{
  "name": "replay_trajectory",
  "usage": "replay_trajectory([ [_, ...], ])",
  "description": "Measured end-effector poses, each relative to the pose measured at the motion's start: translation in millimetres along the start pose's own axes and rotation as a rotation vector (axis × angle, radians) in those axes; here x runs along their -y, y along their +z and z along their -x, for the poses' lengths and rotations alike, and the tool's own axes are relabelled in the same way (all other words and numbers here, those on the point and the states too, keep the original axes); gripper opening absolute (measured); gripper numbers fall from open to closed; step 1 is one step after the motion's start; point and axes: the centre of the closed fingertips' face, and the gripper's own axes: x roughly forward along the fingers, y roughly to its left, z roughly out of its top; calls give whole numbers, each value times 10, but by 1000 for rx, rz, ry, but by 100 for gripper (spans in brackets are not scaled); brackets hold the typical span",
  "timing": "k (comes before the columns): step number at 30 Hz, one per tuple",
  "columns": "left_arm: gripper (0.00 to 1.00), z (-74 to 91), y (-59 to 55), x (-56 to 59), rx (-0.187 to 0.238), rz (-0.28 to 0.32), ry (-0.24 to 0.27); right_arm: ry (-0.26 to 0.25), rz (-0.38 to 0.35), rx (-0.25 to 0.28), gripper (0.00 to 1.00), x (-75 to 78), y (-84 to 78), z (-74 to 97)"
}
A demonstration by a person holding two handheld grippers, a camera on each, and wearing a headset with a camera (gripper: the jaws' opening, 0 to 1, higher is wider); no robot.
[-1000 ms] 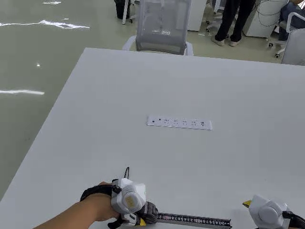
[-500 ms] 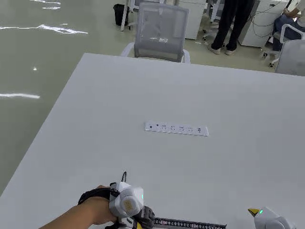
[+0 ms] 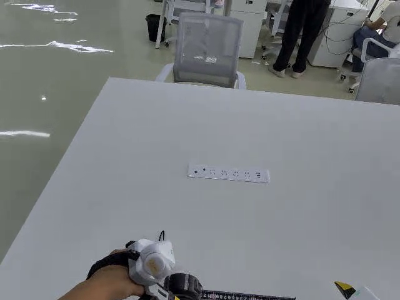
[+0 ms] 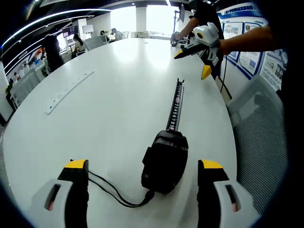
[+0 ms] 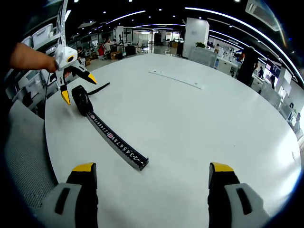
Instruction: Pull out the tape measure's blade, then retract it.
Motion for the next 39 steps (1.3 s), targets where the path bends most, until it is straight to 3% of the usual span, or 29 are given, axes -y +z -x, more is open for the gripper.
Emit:
replay_trajectory([
  [1, 97, 77, -61, -80, -21, 56, 42, -3, -3, 1, 100, 6, -4, -1],
  [2, 99, 80, -20, -90, 22, 86, 35, -5, -6, 2, 100, 5, -5, 0],
  [3, 99, 124, -49, -110, 23, 112, 40, -6, -9, 2, 100, -15, 8, 13],
  [5, 99, 183, -117, -104, 12, 124, 30, 9, -8, 4, 100, -46, -4, 15],
  [7, 99, 259, -208, -152, -2, 173, 75, 12, -5, 1, 100, -64, -23, 13],
  [9, 99, 330, -197, -145, 51, 212, 77, 10, -6, 6, 100, -69, -26, 20],
  [13, 99, 434, -360, -53, 61, 281, 74, -1, -14, 32, 100, -103, 13, 91],
  [15, 99, 486, -397, -27, 90, 283, 83, 8, -14, 57, 100, -134, 29, 112],
  [16, 99, 518, -437, 0, 106, 314, 86, 13, -17, 61, 100, -158, 17, 124],
  [18, 99, 604, -481, -26, 133, 301, 138, 1, -2, 54, 100, -173, -23, 144],
  [21, 99, 689, -621, 9, 124, 317, 159, -7, -7, 64, 100, -203, -31, 197],
  [22, 99, 731, -611, 4, 148, 311, 180, -8, -7, 64, 100, -208, -41, 211],
  [23, 99, 767, -667, 45, 141, 363, 168, -10, -8, 65, 100, -205, -65, 220],
  [24, 99, 798, -699, 64, 146, 379, 169, -12, -8, 63, 100, -205, -80, 230],
  [28, 99, 940, -812, 75, 160, 385, 212, -20, -24, 67, 100, -199, -100, 293],
  [31, 99, 1023, -959, 83, 167, 390, 243, -30, -40, 70, 100, -212, -106, 343],
  [35, 99, 1129, -1039, 133, 183, 414, 266, -25, -45, 69, 100, -270, -152, 352],
  [39, 99, 1253, -992, 179, 227, 427, 291, -31, -58, 72, 100, -294, -205, 385],
])
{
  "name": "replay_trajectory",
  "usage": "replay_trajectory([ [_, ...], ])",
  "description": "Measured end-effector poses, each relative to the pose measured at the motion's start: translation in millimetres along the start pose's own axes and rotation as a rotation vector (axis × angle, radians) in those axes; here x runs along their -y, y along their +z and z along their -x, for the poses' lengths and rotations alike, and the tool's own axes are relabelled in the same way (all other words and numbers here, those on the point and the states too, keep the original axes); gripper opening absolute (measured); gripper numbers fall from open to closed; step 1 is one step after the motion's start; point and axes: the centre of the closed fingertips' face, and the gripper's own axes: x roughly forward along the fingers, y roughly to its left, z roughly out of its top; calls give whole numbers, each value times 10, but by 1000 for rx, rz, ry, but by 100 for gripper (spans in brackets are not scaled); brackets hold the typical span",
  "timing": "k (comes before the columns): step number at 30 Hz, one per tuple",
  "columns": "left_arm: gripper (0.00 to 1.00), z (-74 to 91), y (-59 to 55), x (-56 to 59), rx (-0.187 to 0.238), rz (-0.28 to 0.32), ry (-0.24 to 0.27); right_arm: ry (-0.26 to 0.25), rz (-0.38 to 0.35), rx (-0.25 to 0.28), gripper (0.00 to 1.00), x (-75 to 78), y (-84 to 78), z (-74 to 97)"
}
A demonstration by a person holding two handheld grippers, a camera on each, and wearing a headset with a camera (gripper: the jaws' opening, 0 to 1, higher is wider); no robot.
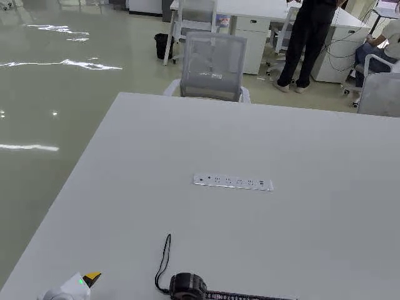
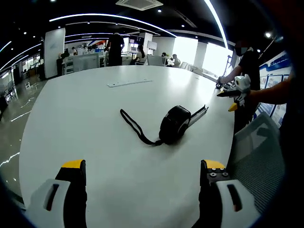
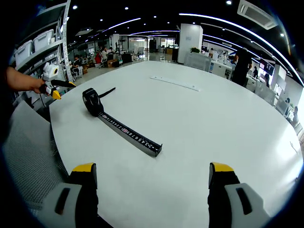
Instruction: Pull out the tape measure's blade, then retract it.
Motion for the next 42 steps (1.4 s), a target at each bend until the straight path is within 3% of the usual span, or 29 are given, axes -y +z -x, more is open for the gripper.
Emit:
replay_trajectory([
  [4, 99, 97, -19, 4, 21, 3, 8, -16, -30, 25, 100, 30, 18, 85],
  [8, 99, 173, -105, -22, 12, 27, 12, -28, -43, 45, 100, 43, 21, 177],
  [16, 99, 318, -169, -41, 6, 40, 40, -33, -37, 36, 100, -45, -154, 331],
  [19, 99, 347, -147, -36, 12, 48, 52, -40, -54, 34, 100, -34, -236, 366],
  [26, 99, 338, -140, -57, 19, 43, 54, -49, -63, 48, 100, -24, -223, 437],
  [36, 99, 331, -153, -50, 13, 44, 81, -48, -47, 43, 100, -12, -242, 435],
  [42, 99, 364, -82, -2, 30, 65, 90, -41, -64, 39, 100, -5, -305, 403],
])
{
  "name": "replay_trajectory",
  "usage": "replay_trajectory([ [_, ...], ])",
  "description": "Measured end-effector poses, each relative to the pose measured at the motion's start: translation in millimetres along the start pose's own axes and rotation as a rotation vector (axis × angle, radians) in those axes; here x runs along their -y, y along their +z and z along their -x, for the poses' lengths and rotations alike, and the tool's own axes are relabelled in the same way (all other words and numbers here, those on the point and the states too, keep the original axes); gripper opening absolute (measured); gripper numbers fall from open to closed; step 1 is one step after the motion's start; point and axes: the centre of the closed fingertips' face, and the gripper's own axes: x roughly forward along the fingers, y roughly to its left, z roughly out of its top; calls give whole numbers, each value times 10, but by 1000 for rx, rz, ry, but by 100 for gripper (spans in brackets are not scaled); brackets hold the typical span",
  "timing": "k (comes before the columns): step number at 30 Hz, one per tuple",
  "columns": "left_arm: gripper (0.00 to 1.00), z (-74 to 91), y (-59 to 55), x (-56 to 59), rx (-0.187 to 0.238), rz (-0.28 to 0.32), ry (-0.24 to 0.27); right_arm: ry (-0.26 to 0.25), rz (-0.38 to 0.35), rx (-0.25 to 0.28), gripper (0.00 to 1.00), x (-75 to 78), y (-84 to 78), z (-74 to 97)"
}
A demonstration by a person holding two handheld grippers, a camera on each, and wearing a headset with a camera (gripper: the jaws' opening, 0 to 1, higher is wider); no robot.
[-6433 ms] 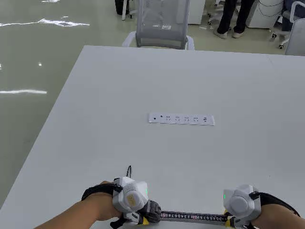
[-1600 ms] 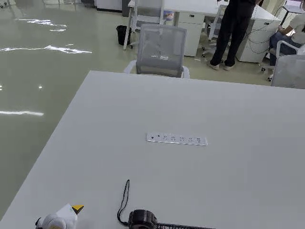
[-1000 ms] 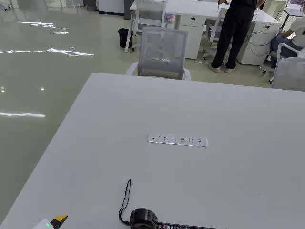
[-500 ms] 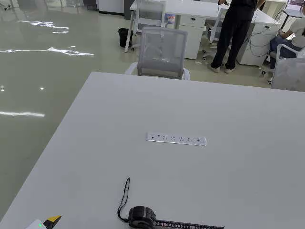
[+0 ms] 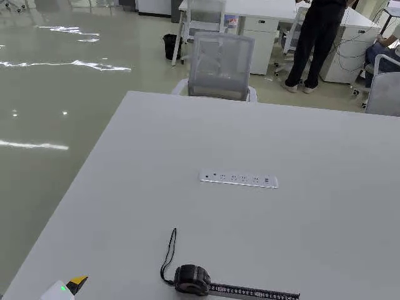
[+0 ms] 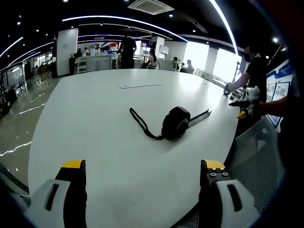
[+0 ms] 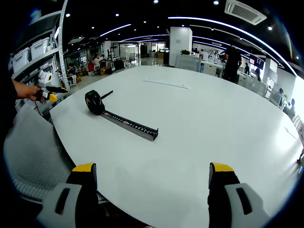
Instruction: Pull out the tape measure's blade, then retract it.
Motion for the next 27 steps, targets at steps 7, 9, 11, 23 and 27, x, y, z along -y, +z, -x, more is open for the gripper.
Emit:
replay_trajectory([
  [7, 99, 1, 124, 34, 20, 8, 11, 10, 0, 2, 100, -33, 8, -25],
  [9, 99, -6, 122, 43, 17, 7, 9, 12, 0, 2, 100, -26, -5, -40],
  [11, 99, -17, 103, 54, 9, 1, 9, 12, 2, 1, 100, -27, 3, -39],
  [23, 99, -96, 130, 269, -40, -10, -11, 14, 65, 32, 96, 0, 13, 13],
  [27, 99, -159, 221, 364, -57, -14, 8, 14, 61, 36, 96, 35, 61, 4],
])
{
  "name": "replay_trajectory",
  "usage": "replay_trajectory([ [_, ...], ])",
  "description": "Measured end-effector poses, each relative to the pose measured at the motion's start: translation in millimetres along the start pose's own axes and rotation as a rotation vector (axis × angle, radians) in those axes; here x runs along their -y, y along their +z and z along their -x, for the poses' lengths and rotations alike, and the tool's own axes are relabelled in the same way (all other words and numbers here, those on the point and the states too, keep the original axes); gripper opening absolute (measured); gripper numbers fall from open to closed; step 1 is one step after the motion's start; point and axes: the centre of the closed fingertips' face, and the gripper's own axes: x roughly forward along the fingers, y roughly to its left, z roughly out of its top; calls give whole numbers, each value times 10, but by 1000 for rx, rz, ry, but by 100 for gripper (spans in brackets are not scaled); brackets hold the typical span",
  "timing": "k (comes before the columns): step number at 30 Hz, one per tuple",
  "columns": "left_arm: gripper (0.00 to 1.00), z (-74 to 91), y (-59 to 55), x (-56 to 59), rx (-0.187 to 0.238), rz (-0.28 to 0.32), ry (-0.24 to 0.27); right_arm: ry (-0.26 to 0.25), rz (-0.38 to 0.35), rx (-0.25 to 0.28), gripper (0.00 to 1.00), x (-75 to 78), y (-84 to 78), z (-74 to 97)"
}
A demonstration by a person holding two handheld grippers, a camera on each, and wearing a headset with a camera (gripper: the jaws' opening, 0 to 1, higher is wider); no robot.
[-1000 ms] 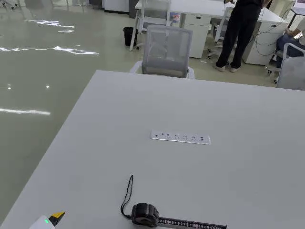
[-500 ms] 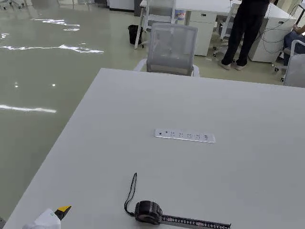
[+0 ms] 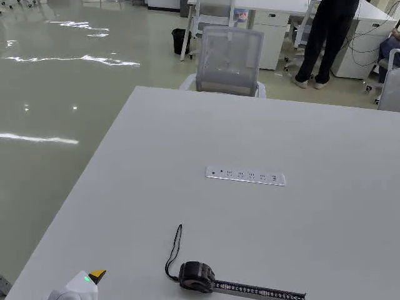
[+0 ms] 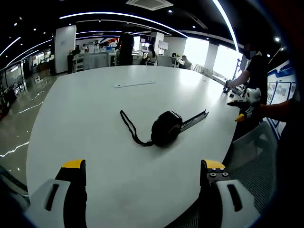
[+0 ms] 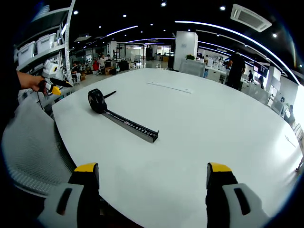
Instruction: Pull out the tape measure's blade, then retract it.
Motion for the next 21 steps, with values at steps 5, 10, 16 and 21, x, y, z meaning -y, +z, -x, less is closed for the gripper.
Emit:
replay_trajectory([
  [5, 99, -68, 223, 221, 14, -24, 2, 0, -3, 5, 96, 46, 21, -44],
  [10, 99, -162, 312, 404, 14, -40, -34, 14, 1, -2, 94, 21, 7, -77],
  [16, 99, -279, 333, 458, 17, -19, -3, 26, 11, 2, 93, 13, 20, -114],
  [21, 99, -366, 387, 499, 28, 0, 22, 34, 18, 5, 93, 11, 41, -160],
])
